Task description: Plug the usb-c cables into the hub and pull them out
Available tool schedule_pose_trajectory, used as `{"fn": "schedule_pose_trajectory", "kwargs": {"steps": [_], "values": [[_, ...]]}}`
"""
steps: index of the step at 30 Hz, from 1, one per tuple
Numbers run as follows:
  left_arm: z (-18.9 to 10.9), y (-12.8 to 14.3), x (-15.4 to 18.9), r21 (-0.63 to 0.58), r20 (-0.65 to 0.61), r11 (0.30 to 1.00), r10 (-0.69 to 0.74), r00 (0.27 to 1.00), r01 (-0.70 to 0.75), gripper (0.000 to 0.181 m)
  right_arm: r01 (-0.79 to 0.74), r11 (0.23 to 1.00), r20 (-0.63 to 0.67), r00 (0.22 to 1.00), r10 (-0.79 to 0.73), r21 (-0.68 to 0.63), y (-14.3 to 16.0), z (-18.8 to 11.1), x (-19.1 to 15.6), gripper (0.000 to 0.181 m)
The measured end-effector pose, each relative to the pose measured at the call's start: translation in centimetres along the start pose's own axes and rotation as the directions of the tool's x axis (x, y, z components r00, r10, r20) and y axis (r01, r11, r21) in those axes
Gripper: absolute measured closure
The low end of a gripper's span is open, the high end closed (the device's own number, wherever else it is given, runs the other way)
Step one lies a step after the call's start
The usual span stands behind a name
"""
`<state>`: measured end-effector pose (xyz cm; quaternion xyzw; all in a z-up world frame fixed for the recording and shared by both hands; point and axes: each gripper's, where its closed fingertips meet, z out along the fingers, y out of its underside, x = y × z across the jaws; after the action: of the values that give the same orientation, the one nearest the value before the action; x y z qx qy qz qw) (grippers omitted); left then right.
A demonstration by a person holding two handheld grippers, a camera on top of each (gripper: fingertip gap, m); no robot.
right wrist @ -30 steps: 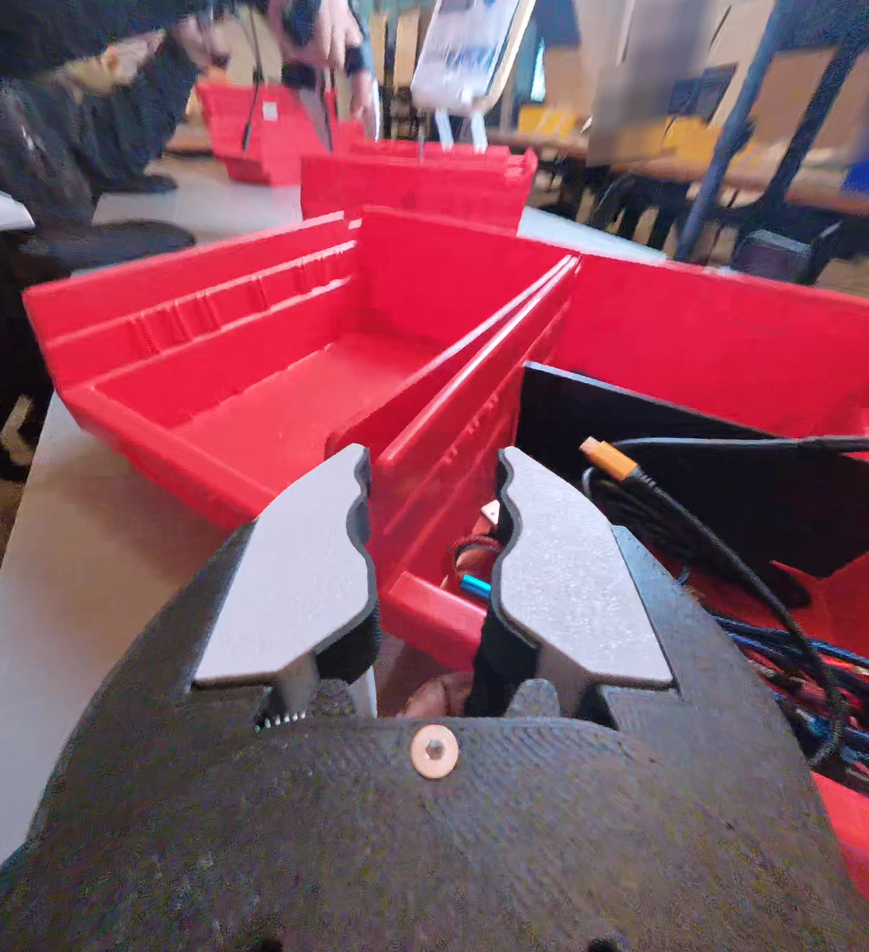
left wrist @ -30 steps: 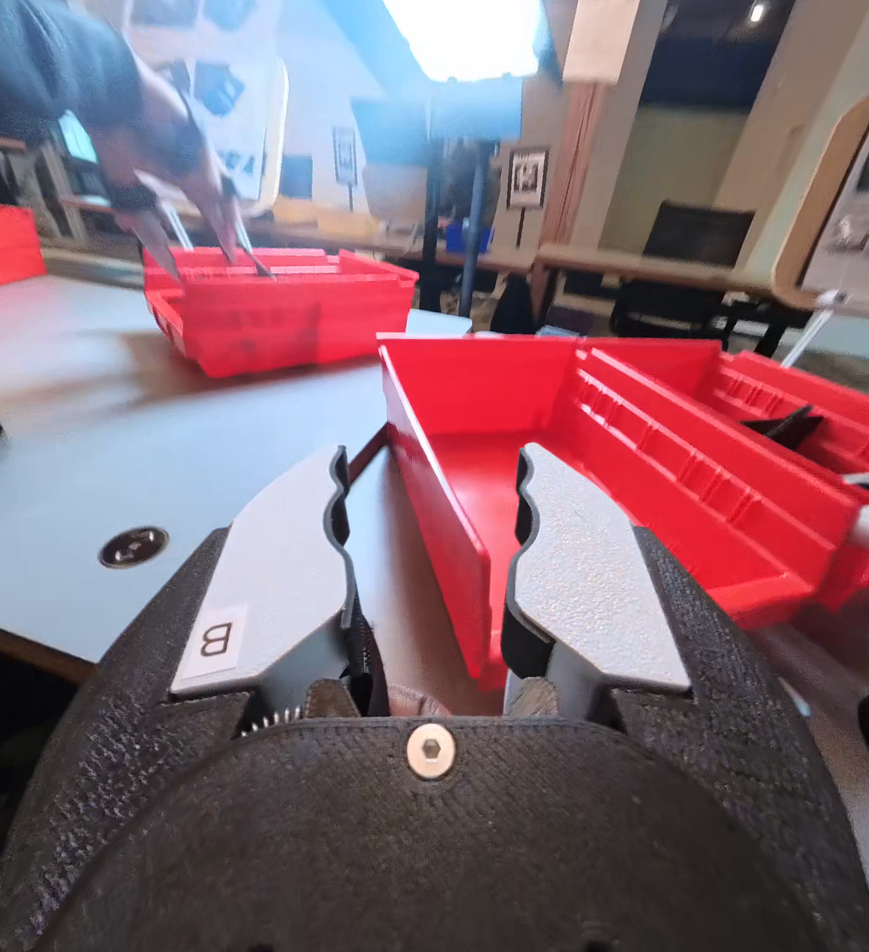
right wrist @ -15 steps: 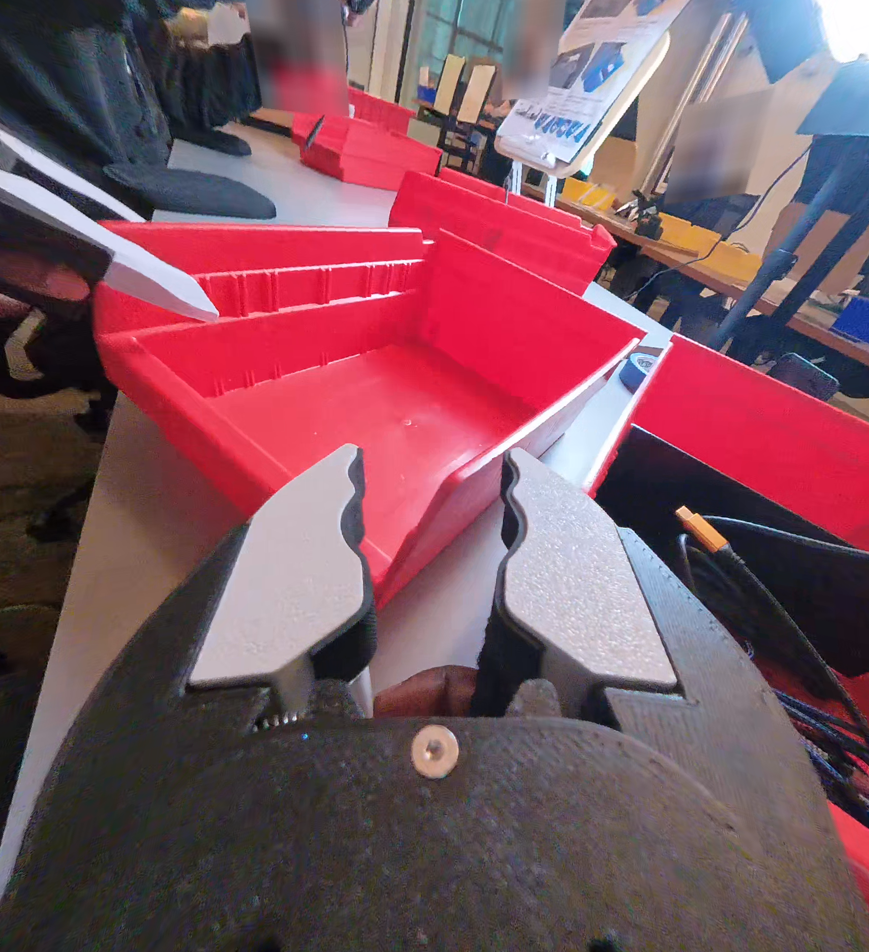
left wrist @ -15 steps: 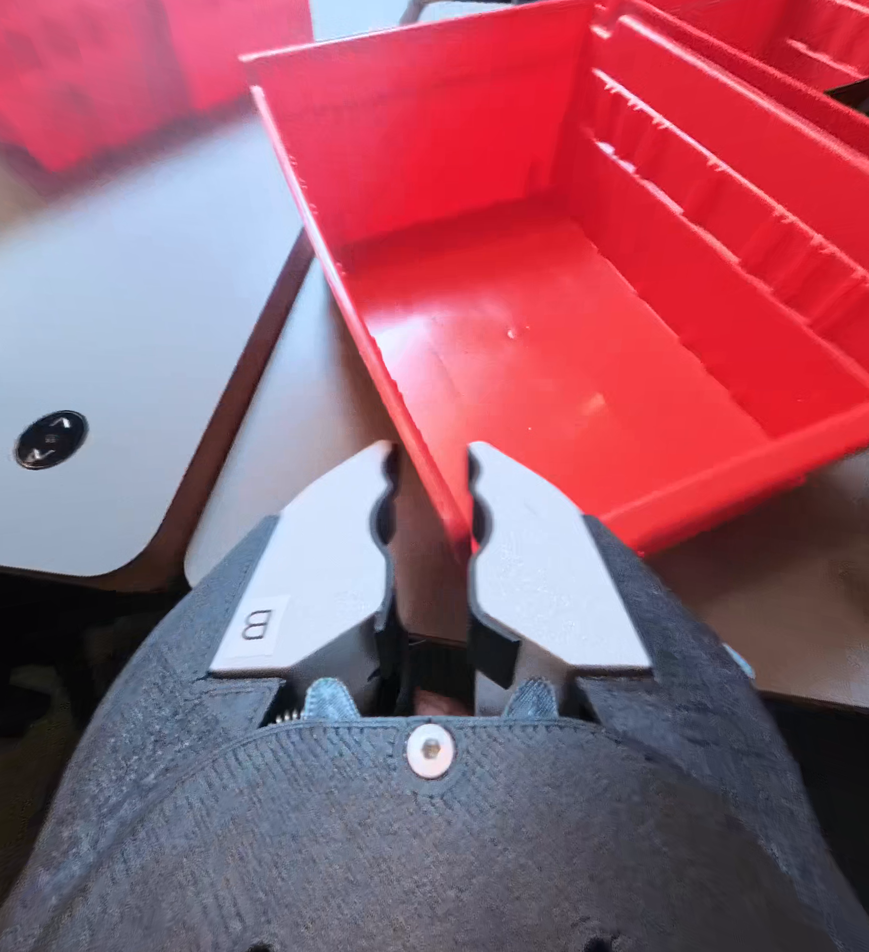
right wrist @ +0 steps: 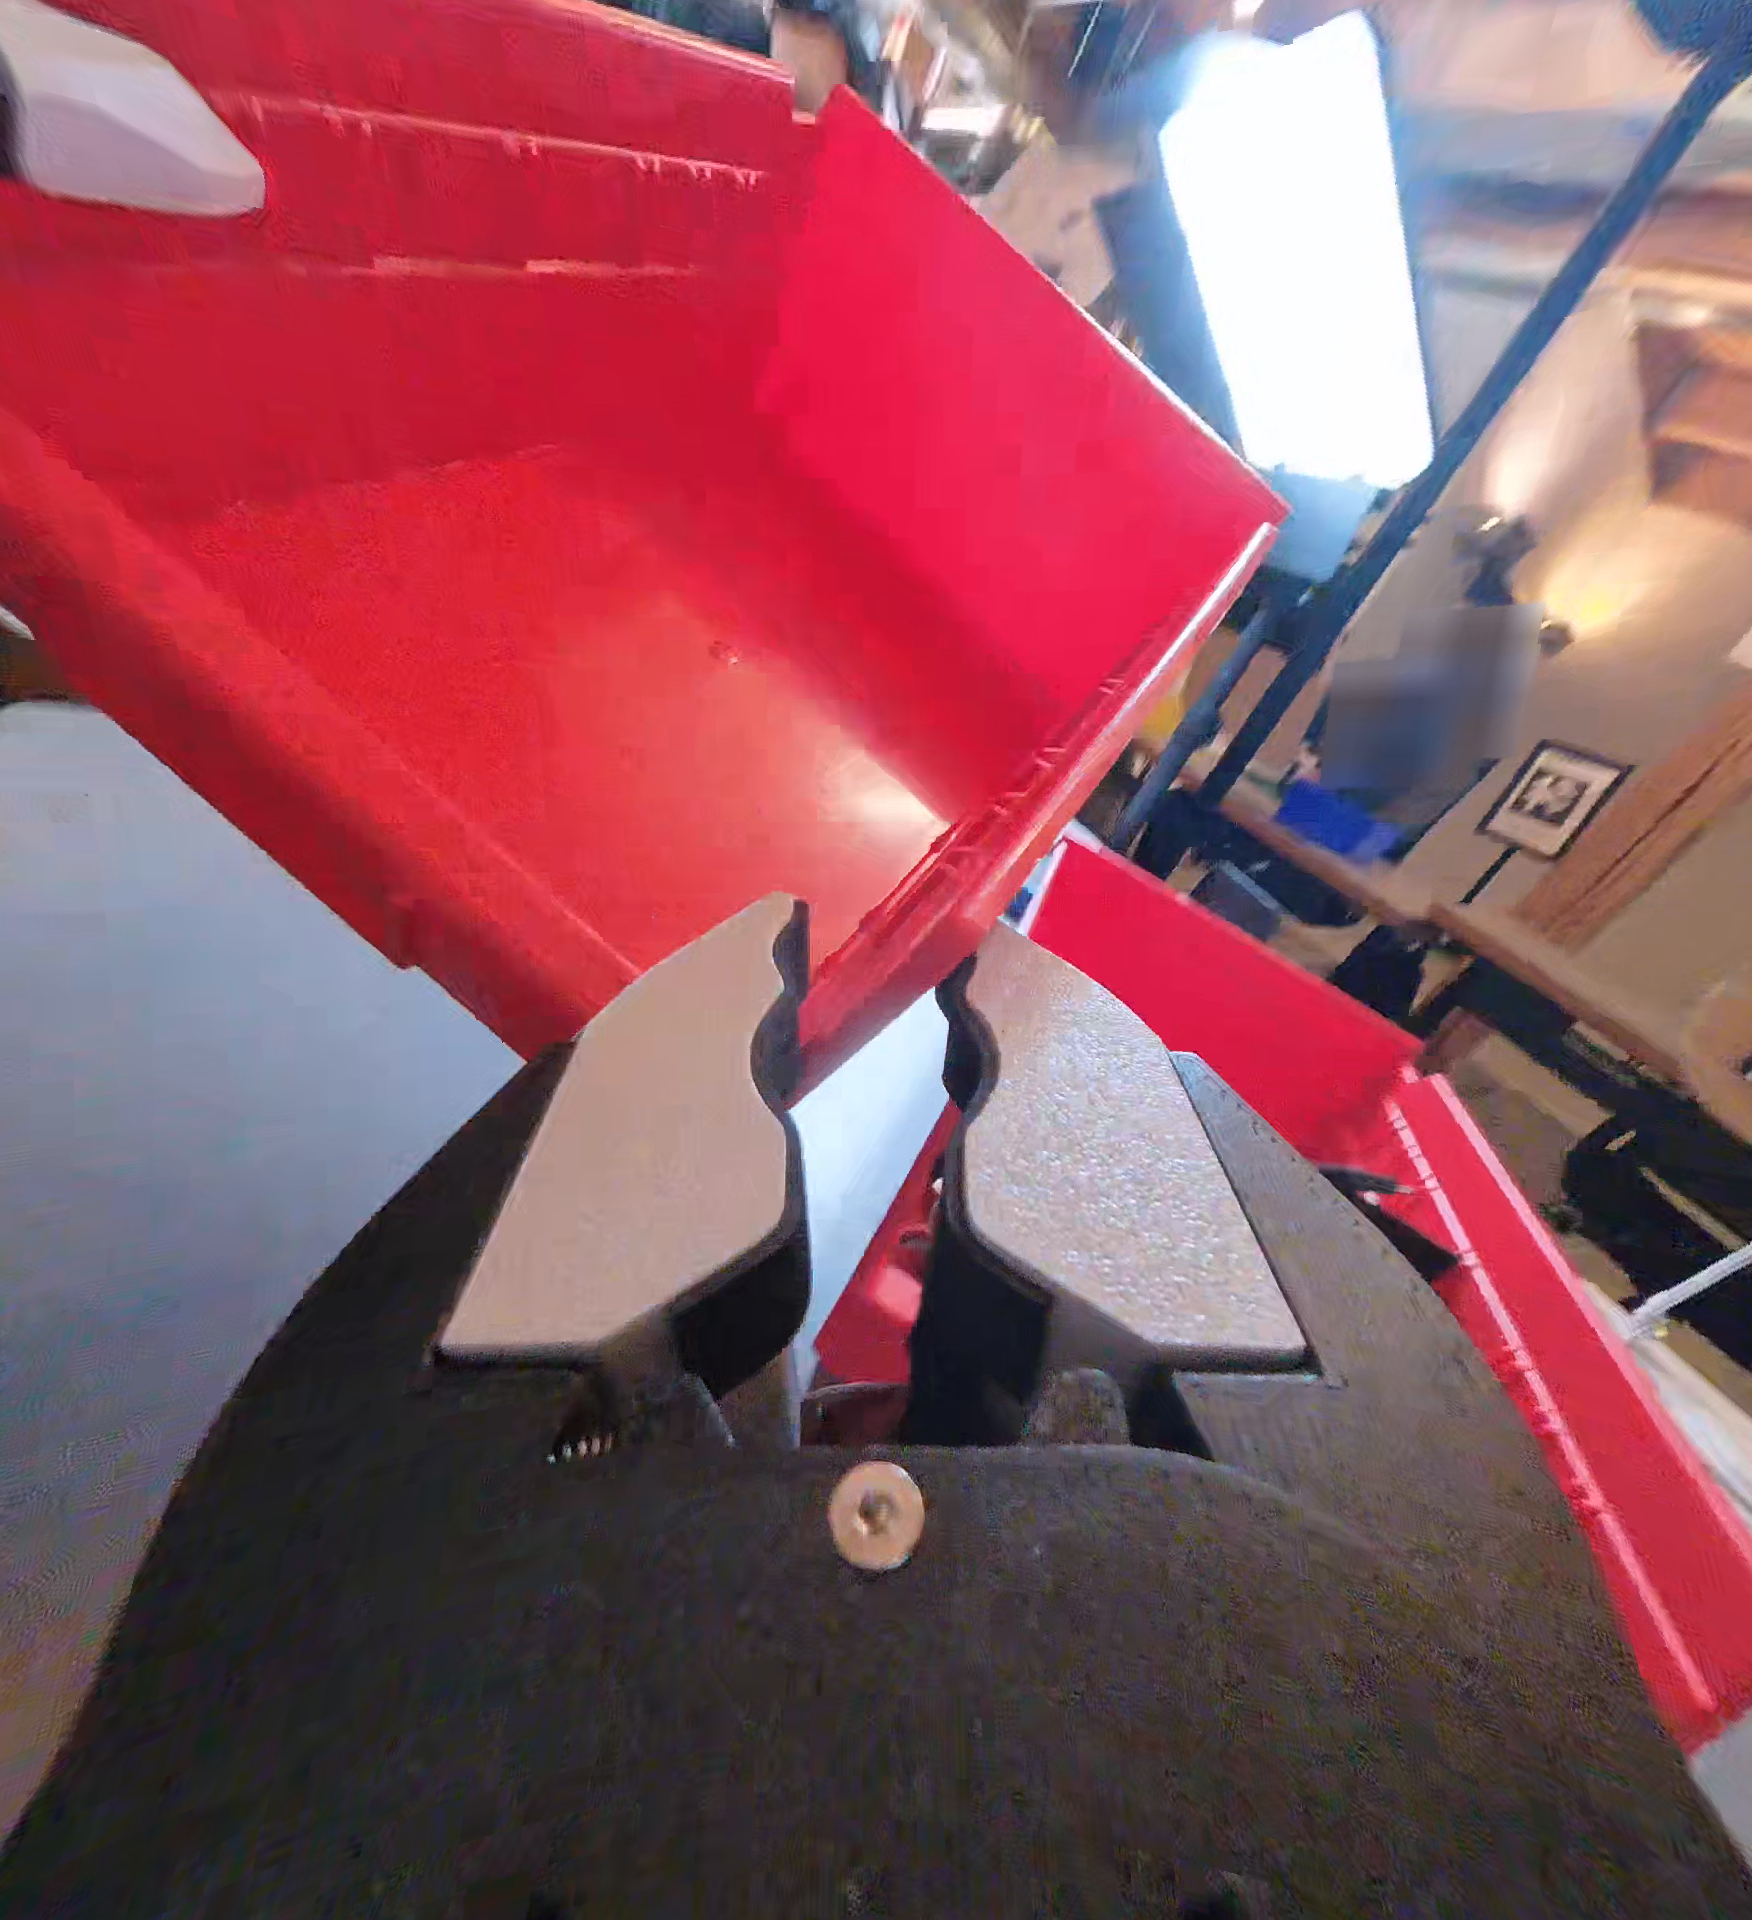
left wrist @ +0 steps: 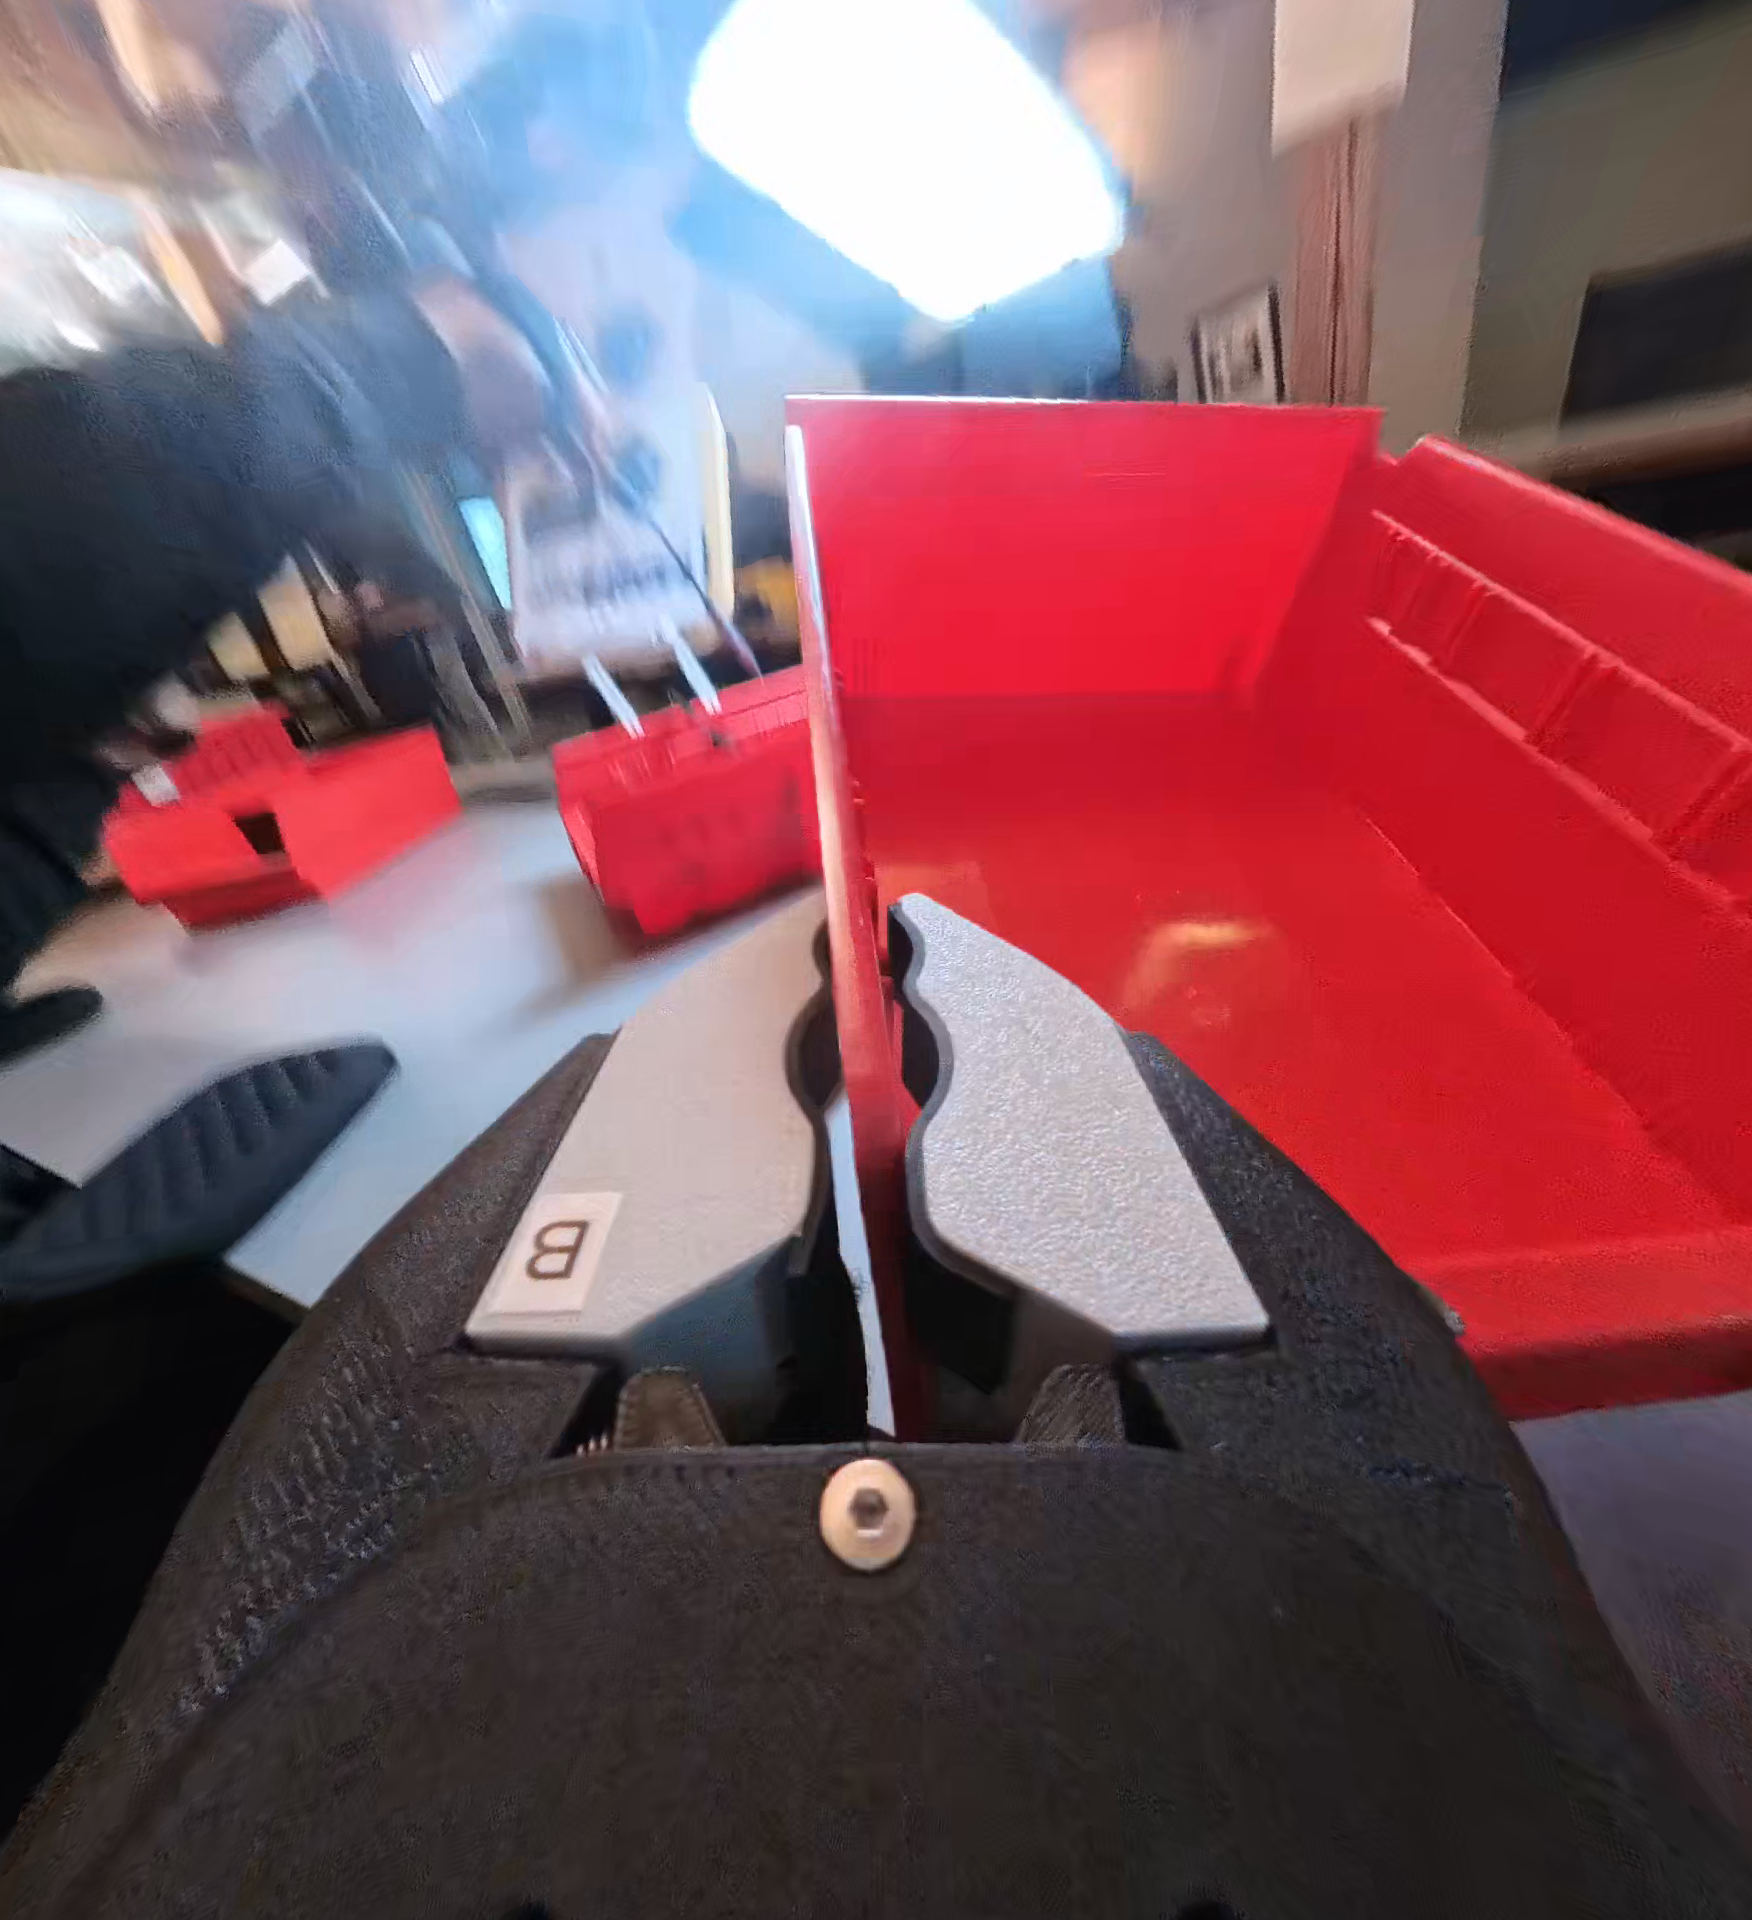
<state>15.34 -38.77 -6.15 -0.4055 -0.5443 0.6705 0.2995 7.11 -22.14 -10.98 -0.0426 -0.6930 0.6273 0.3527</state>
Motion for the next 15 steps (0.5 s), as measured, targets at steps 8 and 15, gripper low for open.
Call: {"fn": "schedule_pose_trajectory", "kwargs": {"steps": [8, 15], "values": [[-3.4, -10.1, 9.9, 0.321, -0.19, 0.93, -0.121, 0.974, 0.178, 0.172, 0.068, 0.984, -0.251, 0.968, -0.025, 0.165, -5.0, -11.1, 10.8, 0.161], [-3.3, -11.8, 30.2, 0.192, -0.577, 0.931, -0.15, 0.803, 0.311, 0.168, 0.047, 0.993, -0.477, 0.874, -0.092, -0.105, 2.1, -24.6, 21.5, 0.16]]}}
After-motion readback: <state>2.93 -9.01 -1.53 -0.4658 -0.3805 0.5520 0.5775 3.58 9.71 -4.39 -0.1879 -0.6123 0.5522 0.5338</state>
